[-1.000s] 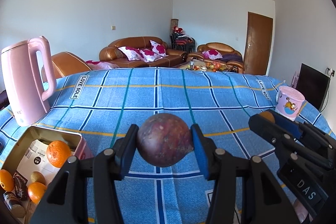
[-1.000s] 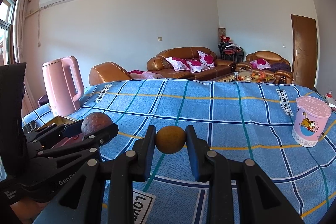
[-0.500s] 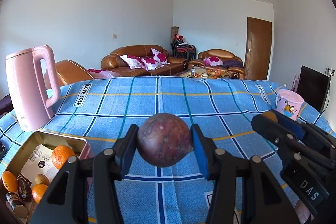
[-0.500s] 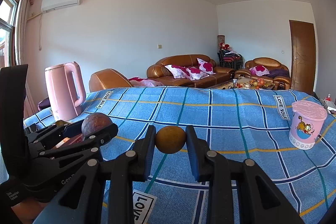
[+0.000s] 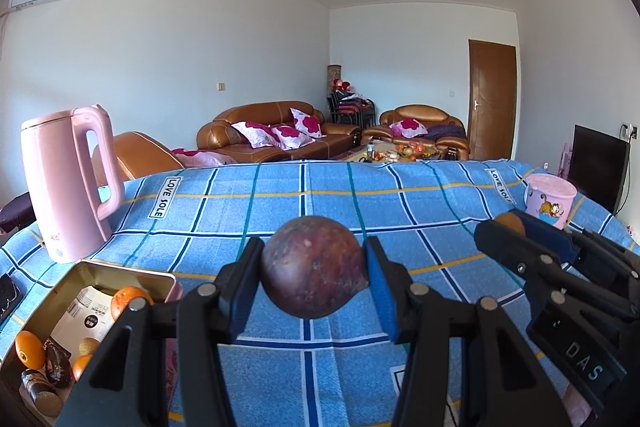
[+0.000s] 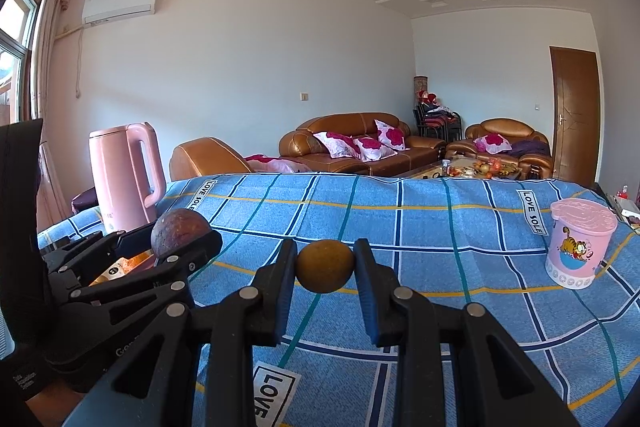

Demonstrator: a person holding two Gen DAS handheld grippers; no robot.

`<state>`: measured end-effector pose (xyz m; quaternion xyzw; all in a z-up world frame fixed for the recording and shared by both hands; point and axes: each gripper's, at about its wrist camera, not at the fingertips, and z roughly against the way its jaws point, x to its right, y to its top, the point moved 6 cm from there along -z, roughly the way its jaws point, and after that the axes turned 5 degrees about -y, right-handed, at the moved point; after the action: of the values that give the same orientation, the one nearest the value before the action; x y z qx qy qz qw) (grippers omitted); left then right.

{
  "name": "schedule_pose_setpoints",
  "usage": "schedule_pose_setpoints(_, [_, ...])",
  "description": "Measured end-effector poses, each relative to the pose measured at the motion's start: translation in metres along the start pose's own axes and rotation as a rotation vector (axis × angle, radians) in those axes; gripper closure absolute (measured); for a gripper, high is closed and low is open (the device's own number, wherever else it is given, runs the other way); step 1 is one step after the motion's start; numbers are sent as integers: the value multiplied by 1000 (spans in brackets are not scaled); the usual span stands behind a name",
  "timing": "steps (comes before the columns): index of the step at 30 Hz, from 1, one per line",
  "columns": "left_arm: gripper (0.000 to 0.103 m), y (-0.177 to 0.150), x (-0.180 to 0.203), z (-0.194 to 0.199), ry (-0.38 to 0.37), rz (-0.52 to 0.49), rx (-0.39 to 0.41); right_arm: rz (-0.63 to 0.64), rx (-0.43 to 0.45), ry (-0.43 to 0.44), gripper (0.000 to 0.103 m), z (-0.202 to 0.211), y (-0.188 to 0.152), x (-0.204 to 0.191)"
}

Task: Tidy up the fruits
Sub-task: 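Lift the passion fruit and tan fruit and carry both toward the pink tin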

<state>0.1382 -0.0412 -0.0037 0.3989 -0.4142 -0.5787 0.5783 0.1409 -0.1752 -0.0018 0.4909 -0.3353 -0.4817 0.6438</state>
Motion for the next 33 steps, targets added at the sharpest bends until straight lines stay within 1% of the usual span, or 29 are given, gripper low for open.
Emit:
schedule_pose_setpoints(5, [51,-3,-4,4,8,12,-10,5,1,0,72,1,0,-1])
schedule_pose_setpoints(12, [51,-11,-18,19,6,36,-37,0,-16,30,72,6,-3,-12])
schedule_pose_setpoints(24, [51,-22,-53,46,36,76,-51,17,-45,135,72,11,-8,-63])
schedule_pose_setpoints(33, [51,-30,-81,63,76,100,-61,46,-39,197,72,20,-8,-98])
